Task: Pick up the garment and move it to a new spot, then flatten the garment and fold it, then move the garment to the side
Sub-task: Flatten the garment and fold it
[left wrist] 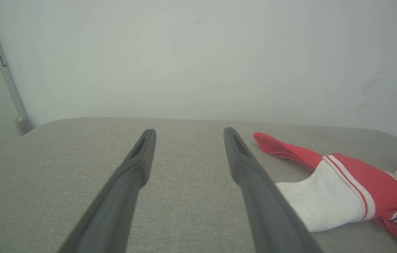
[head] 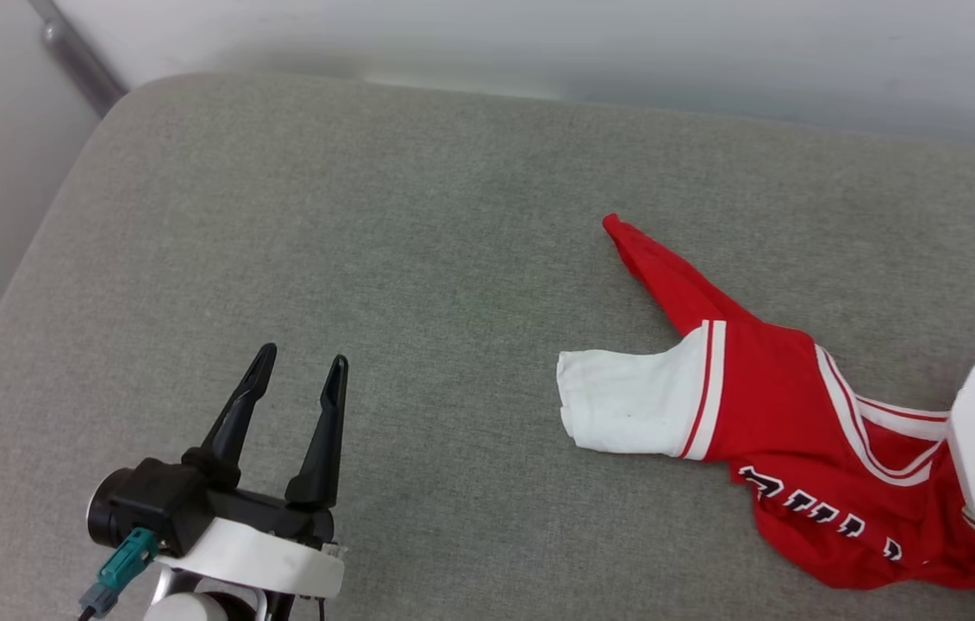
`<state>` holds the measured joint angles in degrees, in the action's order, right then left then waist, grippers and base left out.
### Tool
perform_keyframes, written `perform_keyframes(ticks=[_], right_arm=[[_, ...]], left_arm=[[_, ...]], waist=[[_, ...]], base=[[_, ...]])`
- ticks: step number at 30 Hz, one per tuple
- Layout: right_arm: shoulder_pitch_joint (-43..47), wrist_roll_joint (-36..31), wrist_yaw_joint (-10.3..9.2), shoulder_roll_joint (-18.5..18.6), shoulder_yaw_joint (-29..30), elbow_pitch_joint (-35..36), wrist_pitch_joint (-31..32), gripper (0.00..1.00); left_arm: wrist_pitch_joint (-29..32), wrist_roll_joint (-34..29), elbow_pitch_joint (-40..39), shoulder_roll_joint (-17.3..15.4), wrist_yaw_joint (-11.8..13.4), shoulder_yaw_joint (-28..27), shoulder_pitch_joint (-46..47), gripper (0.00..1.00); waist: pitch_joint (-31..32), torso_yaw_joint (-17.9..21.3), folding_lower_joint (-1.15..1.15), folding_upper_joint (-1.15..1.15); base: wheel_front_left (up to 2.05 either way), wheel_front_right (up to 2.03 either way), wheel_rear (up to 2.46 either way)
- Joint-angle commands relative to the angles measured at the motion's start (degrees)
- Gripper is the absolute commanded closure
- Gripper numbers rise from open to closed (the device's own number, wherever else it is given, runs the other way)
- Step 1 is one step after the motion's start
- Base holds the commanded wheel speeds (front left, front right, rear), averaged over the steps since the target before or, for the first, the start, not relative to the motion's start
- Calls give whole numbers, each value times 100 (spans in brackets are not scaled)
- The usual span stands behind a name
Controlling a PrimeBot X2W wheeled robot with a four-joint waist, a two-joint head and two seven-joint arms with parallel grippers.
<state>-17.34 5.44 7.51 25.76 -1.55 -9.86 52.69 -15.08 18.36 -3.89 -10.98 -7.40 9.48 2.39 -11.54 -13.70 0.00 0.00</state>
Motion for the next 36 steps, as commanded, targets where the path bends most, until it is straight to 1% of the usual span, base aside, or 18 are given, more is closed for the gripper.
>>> perform_keyframes(ticks=[1,2,4,5,6,7,8,9,11,13,15,17,21,25,27,30,34,36], right_arm=[[-178,47,-4,-36,-107,-210,-126,100],[-178,47,-4,-36,-107,-210,-126,100],[-345,91,-4,-66,-215,-508,-281,100],[-469,110,-4,-95,-297,-808,-408,100],[-469,110,-4,-95,-297,-808,-408,100],[-508,121,-4,-99,-355,-923,-464,95],[-551,153,-3,-88,-408,-1052,-547,51],[-608,170,-4,-112,-330,-1176,-630,0],[-684,221,-3,-220,-337,-1331,-861,0],[-739,277,-3,-249,-417,-1398,-1070,0],[-784,395,-5,-286,-425,-1393,-1296,0],[-784,539,-4,-332,-469,-1298,-1541,0],[-778,802,-4,-280,-558,-909,-2055,0],[-617,1174,-4,-321,-554,-333,-2516,0],[-489,1267,-5,-345,-430,-61,-2814,0],[-227,1327,-4,-496,-126,305,-3361,0],[305,1460,-4,-948,357,780,-4143,0],[585,1479,-3,-1183,504,997,-4514,0]], left_arm=[[-13,13,4,-24,-7,41,104,0],[-13,13,4,-24,-7,41,104,0],[-13,30,19,-23,-7,71,156,0],[-13,37,41,-23,-7,90,182,0],[-13,37,41,-23,-7,90,182,0],[-13,37,52,-22,-7,100,180,0],[-13,39,62,-21,-7,104,184,0],[-13,40,70,-23,-7,95,188,0],[-13,26,93,-18,-7,56,176,0],[-13,11,101,-4,-7,3,131,0],[-13,118,70,60,-7,-81,67,0],[-13,135,35,36,-7,-159,13,0],[-13,6,11,-68,-7,-220,-84,0],[-14,-21,-43,-55,-7,-328,-161,0],[-13,-6,-65,-31,-7,-354,-197,0],[-13,12,-69,-9,-7,-339,-214,0],[-13,124,-8,-5,-7,-275,-236,0],[-13,191,36,-32,-7,-214,-261,0]], waist=[[-85,-91,0,0],[-85,-91,0,0],[-123,-144,0,0],[-135,-179,0,0],[-135,-179,0,0],[-135,-190,0,0],[-130,-198,0,0],[-121,-197,0,0],[-69,-170,0,0],[27,-103,0,0],[143,-4,0,0],[265,112,0,0],[469,388,0,0],[609,683,0,0],[651,806,0,0],[688,941,0,0],[725,1082,0,0],[728,1164,0,0]], base=[[0,0,0],[0,0,0],[0,0,0],[0,0,0],[0,0,0],[0,0,0],[0,0,0],[0,0,0],[0,0,0],[0,0,0],[0,0,0],[0,0,0],[0,0,0],[0,0,0],[0,0,0],[0,0,0],[0,0,0],[0,0,0]])
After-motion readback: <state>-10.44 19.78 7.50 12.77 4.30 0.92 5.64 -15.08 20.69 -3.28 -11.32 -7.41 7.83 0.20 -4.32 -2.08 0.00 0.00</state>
